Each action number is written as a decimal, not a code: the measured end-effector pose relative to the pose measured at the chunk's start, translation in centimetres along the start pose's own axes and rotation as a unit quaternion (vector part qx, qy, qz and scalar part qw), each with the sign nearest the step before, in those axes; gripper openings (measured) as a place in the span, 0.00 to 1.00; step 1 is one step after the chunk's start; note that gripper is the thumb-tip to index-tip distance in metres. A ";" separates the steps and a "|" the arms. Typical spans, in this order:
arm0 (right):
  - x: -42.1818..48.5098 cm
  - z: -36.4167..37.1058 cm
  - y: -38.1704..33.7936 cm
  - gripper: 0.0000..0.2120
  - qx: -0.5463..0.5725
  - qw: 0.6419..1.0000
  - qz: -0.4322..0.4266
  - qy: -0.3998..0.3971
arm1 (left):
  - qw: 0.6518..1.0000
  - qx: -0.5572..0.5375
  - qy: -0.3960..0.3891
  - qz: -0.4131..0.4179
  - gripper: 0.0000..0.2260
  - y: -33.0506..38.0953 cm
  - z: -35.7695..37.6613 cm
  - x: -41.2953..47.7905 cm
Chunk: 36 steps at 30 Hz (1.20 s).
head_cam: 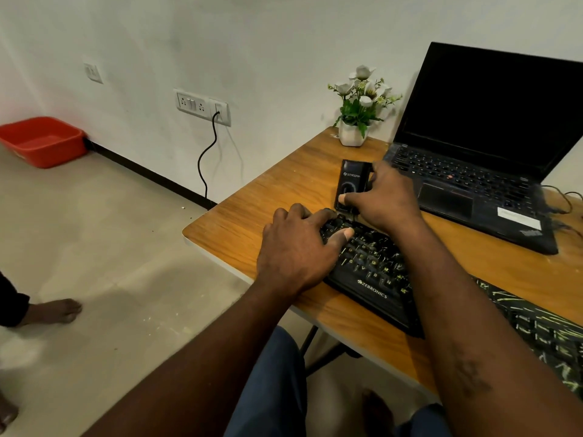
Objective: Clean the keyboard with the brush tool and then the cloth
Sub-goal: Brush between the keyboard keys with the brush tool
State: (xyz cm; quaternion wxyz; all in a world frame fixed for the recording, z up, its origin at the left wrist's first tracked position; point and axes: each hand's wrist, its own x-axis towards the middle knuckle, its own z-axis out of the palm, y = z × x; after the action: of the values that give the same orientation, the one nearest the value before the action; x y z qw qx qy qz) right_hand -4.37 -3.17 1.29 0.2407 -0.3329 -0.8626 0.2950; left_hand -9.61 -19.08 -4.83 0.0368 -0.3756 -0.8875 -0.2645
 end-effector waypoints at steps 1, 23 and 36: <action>0.3 0.4 -0.4 0.28 0.003 1.000 0.001 -0.007 | 1.000 0.002 0.000 0.000 0.29 0.0 0.0 0.0; -2.1 -6.6 4.4 0.24 0.036 0.995 0.046 -0.087 | 1.000 0.019 0.016 0.002 0.29 0.5 -0.2 -0.2; -3.1 -6.1 3.2 0.31 -0.029 0.999 -0.022 -0.026 | 1.000 0.023 0.020 0.006 0.28 0.4 0.0 -0.2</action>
State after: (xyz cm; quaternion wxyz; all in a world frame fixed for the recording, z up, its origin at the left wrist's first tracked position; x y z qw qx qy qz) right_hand 2.79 -1.36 2.84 0.2151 -0.3130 -0.8840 0.2726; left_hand -9.16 -18.99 -4.66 0.0646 -0.3747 -0.8902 -0.2510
